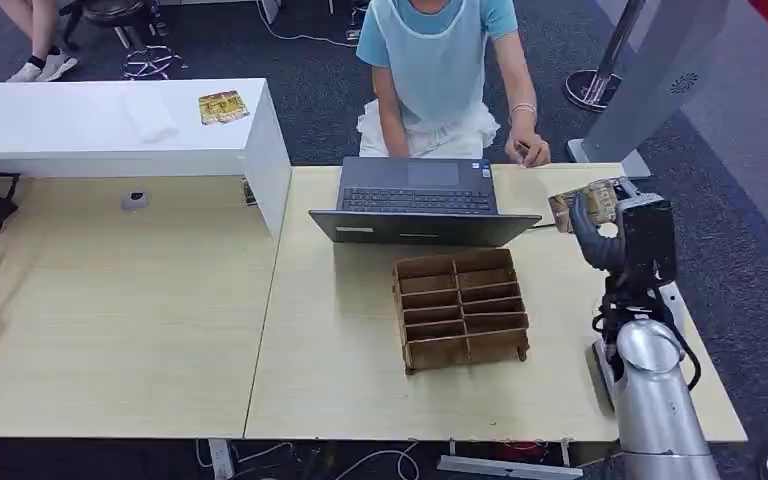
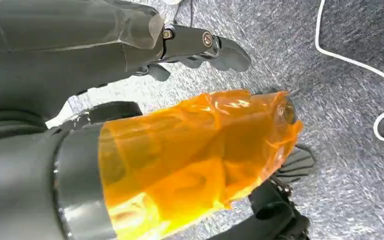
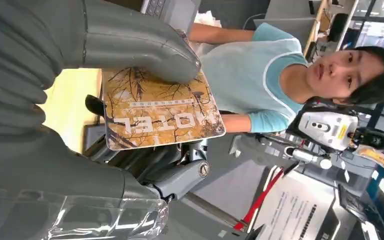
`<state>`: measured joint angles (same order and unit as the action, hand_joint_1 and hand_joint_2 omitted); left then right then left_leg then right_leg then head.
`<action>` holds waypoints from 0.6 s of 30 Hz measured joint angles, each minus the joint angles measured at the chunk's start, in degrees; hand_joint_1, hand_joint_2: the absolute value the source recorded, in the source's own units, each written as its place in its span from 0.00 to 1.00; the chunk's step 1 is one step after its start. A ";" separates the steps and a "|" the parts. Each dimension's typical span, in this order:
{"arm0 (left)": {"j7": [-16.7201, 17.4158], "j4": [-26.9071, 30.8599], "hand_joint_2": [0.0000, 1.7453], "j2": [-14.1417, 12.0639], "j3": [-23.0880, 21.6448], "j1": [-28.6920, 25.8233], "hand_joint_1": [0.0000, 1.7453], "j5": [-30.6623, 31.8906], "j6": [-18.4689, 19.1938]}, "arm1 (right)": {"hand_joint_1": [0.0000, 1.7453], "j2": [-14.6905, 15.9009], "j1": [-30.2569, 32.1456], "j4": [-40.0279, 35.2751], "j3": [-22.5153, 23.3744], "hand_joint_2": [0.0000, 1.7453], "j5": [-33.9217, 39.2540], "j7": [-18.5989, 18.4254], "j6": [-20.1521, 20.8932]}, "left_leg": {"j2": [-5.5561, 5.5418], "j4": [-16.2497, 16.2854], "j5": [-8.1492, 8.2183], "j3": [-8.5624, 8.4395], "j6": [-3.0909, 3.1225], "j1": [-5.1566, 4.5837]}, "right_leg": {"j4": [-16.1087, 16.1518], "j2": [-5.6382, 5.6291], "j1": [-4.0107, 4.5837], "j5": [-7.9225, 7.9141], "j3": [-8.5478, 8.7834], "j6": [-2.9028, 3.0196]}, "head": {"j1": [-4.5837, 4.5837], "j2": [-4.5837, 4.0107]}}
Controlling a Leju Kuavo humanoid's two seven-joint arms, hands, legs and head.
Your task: Pass the card to the sensor for recognition and then transmit it.
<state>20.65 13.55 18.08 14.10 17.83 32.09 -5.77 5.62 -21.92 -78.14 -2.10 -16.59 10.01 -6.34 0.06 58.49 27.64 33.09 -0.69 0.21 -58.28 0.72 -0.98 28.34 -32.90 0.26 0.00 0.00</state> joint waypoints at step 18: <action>18.91 -0.55 0.00 -4.00 -7.65 8.15 0.00 5.11 15.70 | 0.96 -7.96 -22.22 18.28 -10.78 1.00 3.83 0.33 5.64 | -0.02 0.00 -0.39 0.11 -0.24 0.03 | -0.29 -0.03 0.02 -0.17 -0.30 0.08 | 0.00 -0.02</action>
<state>39.56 13.00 14.07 6.45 25.98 37.20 9.93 -2.34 -44.14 -59.86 -12.88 -12.76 10.34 -0.70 0.04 58.49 27.25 33.19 -0.93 0.23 -58.57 0.68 -0.96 28.17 -33.20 0.35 0.00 -0.02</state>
